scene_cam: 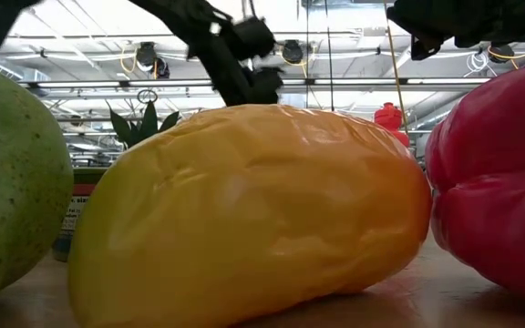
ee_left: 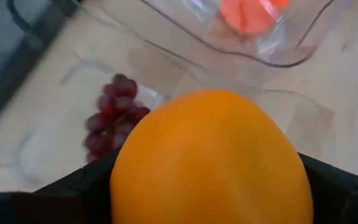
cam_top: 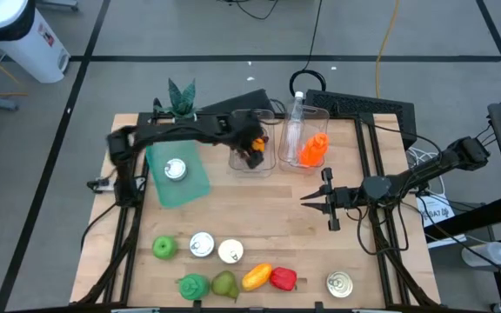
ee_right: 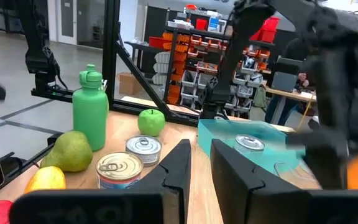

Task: Pick & Place Food Item
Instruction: Put the orange into the left transparent bin

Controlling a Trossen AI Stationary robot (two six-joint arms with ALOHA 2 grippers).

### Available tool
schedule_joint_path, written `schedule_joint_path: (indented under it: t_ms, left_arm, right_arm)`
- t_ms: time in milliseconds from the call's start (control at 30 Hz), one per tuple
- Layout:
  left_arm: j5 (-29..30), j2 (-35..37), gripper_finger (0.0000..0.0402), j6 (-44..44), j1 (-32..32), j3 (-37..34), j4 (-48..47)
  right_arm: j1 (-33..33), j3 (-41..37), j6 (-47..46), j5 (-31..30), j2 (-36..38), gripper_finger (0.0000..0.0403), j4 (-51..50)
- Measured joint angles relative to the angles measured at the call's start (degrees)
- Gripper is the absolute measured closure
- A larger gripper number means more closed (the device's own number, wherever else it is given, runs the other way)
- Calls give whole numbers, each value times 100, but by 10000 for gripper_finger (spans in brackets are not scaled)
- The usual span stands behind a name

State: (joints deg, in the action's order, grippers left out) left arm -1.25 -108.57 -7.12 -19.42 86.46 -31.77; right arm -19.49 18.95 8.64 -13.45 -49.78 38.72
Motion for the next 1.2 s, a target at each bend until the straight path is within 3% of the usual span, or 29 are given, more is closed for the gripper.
schedule_joint_path:
  t_ms: [200, 333, 700, 900, 1200]
  left_arm:
    - [-49, -650, 73, -4, -71, 235, -63]
    - [-70, -833, 58, -52, -81, 235, -67]
    - [-70, -848, 68, -2, -74, 209, -5]
    - [-72, -937, 48, 60, -57, 200, -70]
    - [-79, -968, 66, 8, -64, 198, -59]
  right_arm:
    - [0, 0, 106, 2, 0, 353, 2]
    - [0, 0, 42, 12, 1, 353, 8]
    - [0, 1, 42, 9, 0, 353, 133]
    - [0, 1, 94, 7, 0, 353, 134]
    - [0, 1, 103, 4, 0, 353, 133]
